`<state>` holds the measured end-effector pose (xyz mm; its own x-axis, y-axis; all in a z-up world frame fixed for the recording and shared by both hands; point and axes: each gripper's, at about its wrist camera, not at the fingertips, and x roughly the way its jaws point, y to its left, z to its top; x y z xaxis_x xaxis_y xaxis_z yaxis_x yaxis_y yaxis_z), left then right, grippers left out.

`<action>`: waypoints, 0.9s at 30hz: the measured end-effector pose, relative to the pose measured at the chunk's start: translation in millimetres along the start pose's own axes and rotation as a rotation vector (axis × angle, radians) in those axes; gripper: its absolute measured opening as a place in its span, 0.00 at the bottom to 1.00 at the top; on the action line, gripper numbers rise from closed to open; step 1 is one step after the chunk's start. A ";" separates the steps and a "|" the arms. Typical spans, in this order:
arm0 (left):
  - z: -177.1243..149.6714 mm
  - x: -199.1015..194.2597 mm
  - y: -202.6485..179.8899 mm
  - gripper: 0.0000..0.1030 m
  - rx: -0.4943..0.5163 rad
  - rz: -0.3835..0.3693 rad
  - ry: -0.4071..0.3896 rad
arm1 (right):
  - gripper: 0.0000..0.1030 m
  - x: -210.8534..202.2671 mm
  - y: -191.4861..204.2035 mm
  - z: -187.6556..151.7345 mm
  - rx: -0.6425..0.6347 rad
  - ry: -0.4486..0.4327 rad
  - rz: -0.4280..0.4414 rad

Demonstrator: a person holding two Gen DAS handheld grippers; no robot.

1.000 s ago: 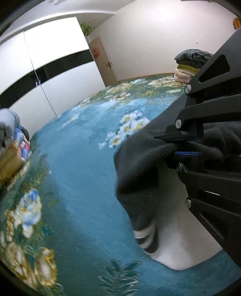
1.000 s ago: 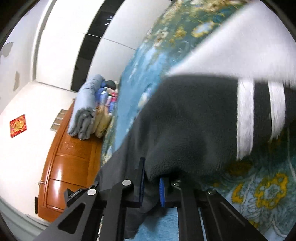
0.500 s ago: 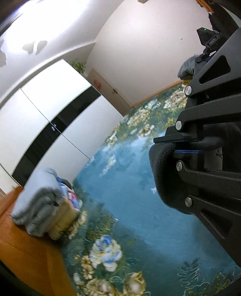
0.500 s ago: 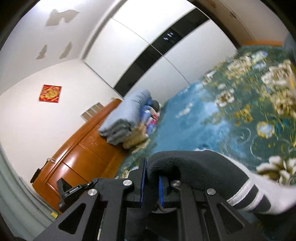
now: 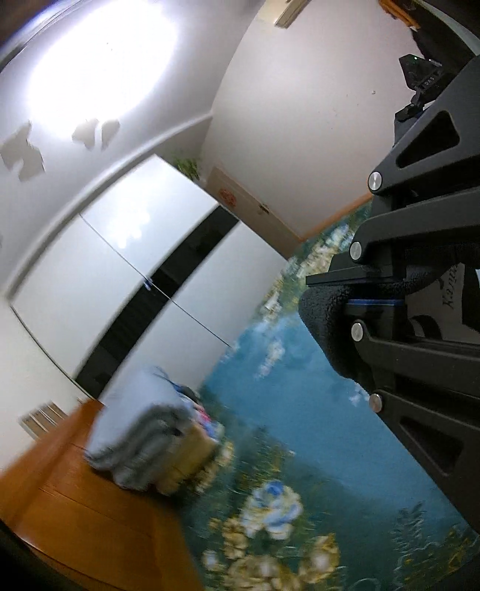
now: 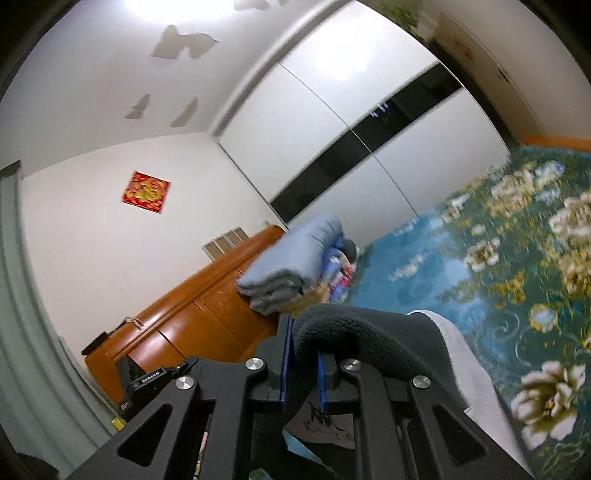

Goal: Fold clothes

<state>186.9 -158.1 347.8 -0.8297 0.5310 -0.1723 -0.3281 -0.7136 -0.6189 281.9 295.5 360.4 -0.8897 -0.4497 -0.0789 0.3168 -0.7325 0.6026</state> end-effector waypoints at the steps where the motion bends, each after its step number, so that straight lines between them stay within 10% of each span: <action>1: 1.3 -12.7 -7.9 0.05 0.025 -0.013 -0.019 | 0.12 -8.6 9.1 2.6 -0.018 -0.015 0.011; 9: 19.2 -104.5 -67.0 0.05 0.205 -0.124 -0.151 | 0.12 -79.6 72.3 5.2 -0.164 -0.043 0.072; 15: 50.0 -76.3 -84.6 0.05 0.259 -0.111 -0.097 | 0.12 -87.0 84.6 32.2 -0.150 -0.055 0.097; 27: -75.2 193.8 90.0 0.06 -0.077 0.168 0.552 | 0.12 52.3 -153.0 -35.8 0.250 0.319 -0.377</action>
<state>30.5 -85.0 201.1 -0.5021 0.5881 -0.6341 -0.1615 -0.7840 -0.5993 198.6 365.8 235.7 -0.7705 -0.3403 -0.5390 -0.1269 -0.7468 0.6528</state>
